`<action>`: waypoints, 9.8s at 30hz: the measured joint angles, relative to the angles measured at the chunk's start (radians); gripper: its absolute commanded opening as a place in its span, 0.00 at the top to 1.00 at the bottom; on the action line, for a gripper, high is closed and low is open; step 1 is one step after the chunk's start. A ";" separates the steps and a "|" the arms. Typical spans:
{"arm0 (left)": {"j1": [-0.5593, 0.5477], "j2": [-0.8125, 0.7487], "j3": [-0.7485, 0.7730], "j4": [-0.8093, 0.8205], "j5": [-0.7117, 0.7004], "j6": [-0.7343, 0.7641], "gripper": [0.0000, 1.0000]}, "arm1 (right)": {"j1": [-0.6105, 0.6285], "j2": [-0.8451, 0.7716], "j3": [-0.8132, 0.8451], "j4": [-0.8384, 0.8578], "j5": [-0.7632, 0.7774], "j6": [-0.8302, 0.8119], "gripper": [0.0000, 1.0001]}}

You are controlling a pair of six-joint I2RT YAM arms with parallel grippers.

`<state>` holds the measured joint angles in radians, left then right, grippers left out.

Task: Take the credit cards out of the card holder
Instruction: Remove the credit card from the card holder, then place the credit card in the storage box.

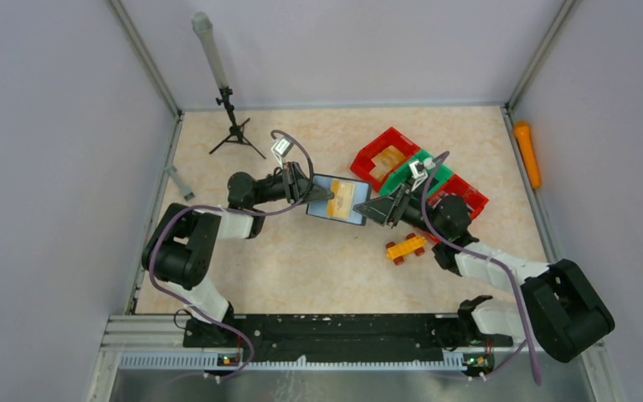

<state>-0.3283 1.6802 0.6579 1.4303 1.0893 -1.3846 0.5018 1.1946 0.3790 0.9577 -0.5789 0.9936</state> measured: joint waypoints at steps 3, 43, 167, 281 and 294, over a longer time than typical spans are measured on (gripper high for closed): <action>0.000 0.000 0.000 -0.001 0.000 0.000 1.00 | 0.008 0.013 0.023 -0.004 -0.002 -0.008 0.41; 0.002 0.001 0.000 -0.006 0.011 -0.006 0.74 | -0.016 -0.026 0.020 -0.076 0.007 -0.019 1.00; -0.012 -0.379 -0.133 -0.465 -0.134 0.444 1.00 | 0.063 0.037 0.317 -0.486 -0.018 -0.432 0.61; -0.030 -0.657 -0.113 -1.561 -0.739 0.830 0.47 | 0.043 0.838 1.176 -1.344 1.101 -1.535 0.98; -0.030 -0.657 -0.102 -1.702 -0.768 0.861 0.37 | 0.039 0.959 1.345 -1.408 1.149 -1.486 0.51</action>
<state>-0.3584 1.0229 0.5556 -0.2718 0.3218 -0.5240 0.5404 2.1532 1.7245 -0.4507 0.5701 -0.4923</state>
